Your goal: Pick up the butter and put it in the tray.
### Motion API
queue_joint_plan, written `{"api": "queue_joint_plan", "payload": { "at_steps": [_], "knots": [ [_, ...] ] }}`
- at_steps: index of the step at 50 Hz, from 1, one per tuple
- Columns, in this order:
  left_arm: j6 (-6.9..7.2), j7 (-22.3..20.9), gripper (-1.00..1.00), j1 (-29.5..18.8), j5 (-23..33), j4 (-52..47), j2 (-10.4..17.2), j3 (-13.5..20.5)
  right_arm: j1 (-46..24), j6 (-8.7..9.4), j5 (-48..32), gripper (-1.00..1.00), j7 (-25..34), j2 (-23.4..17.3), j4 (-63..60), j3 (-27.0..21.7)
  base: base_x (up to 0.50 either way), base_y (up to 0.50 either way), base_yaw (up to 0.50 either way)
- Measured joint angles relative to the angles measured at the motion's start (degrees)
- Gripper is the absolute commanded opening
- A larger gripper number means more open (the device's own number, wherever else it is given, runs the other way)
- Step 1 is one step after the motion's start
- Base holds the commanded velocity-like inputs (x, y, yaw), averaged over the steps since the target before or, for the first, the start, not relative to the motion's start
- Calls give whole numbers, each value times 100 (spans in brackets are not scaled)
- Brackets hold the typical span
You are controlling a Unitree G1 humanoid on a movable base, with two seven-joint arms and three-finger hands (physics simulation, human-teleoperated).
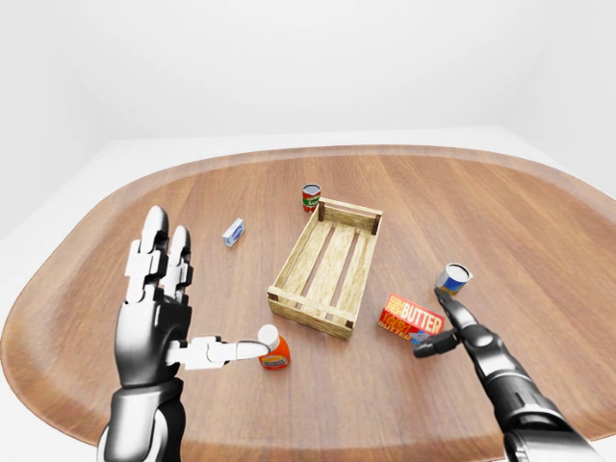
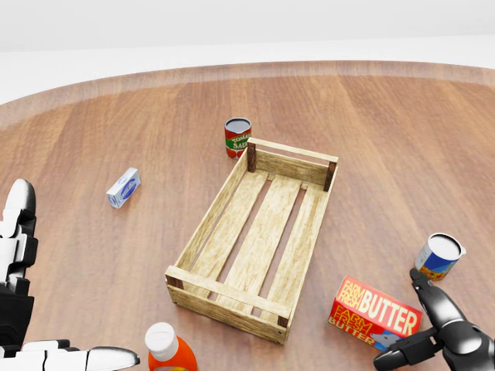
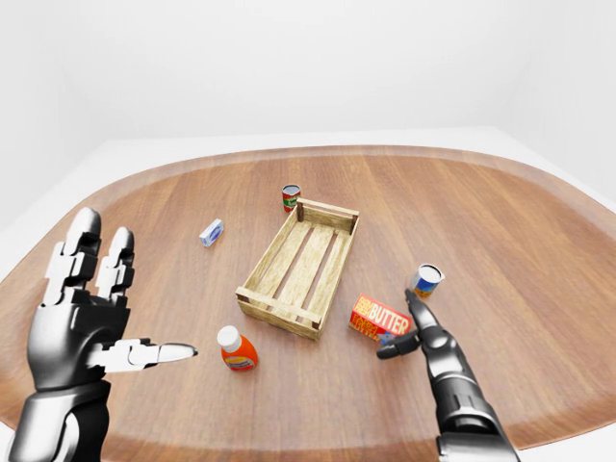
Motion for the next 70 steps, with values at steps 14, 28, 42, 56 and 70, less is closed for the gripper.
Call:
{"api": "queue_joint_plan", "payload": {
  "at_steps": [14,28,42,56,70],
  "knots": [
    [0,-3,100,3,-8,-11,0,10,-197,31,-1,100,-68,45,156,31,0,0,0],
    [0,-14,100,-7,-27,-24,2,35,-328,91,-141,100,-273,119,291,96,0,0,0],
    [0,-32,100,-13,-58,-54,0,82,-422,91,-464,100,-462,252,446,164,0,0,0],
    [0,-28,100,-36,-61,-13,-1,99,-348,91,-604,-100,-480,326,517,206,0,0,0],
    [0,-22,100,-22,-49,7,-1,72,-317,91,-668,-100,-387,342,498,196,0,0,0]
  ]
}}
